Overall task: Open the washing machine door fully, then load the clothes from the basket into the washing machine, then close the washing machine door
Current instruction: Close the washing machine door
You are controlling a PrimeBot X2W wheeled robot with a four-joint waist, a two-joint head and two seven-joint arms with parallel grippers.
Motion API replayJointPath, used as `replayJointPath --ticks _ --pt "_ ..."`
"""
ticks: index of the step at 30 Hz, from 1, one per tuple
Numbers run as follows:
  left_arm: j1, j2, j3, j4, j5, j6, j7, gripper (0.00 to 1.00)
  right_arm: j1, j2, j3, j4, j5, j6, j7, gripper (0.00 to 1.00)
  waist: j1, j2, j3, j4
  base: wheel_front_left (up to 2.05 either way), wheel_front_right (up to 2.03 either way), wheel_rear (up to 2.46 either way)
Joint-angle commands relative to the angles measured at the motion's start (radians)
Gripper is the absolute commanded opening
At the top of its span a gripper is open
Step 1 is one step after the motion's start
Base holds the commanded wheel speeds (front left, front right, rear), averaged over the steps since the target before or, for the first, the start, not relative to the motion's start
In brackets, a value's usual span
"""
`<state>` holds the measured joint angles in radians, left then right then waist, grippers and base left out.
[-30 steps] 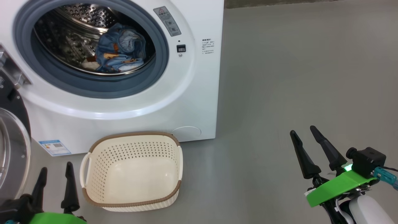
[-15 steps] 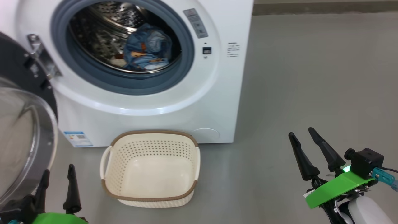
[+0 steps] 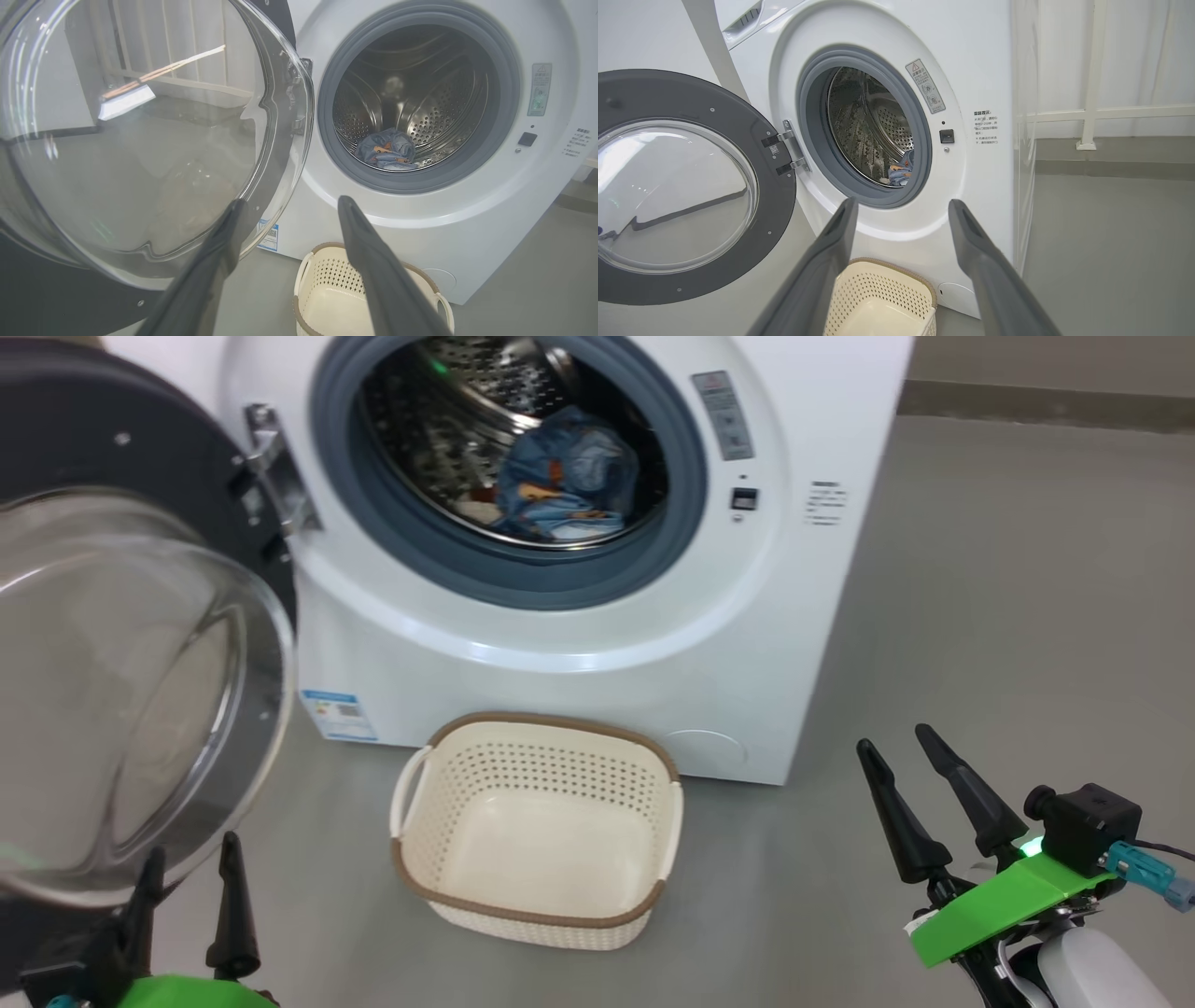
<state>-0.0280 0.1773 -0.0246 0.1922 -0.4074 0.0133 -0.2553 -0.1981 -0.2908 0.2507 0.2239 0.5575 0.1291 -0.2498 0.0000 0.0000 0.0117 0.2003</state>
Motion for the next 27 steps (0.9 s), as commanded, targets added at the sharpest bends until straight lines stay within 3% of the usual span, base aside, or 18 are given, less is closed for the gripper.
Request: replayJointPath --ticks 1,15,27 --pt "-0.040 0.017 0.030 -0.023 0.005 0.008 -0.003 1.00 0.004 -0.011 0.021 -0.020 0.005 0.002 -0.012 1.00 0.0000 0.0000 -0.003 0.054 0.00 0.00 0.00" --pt "-0.043 0.003 0.027 -0.035 -0.014 0.017 -0.003 1.00 0.002 -0.005 0.020 -0.021 0.003 0.002 -0.012 1.00 0.0000 0.0000 -0.001 0.171 0.00 0.00 0.00" --pt "-0.043 0.007 0.016 -0.032 -0.021 0.023 -0.001 1.00 0.001 0.004 0.021 -0.020 0.001 0.002 -0.012 1.00 0.0000 0.0000 -0.003 0.231 0.00 0.00 0.00"
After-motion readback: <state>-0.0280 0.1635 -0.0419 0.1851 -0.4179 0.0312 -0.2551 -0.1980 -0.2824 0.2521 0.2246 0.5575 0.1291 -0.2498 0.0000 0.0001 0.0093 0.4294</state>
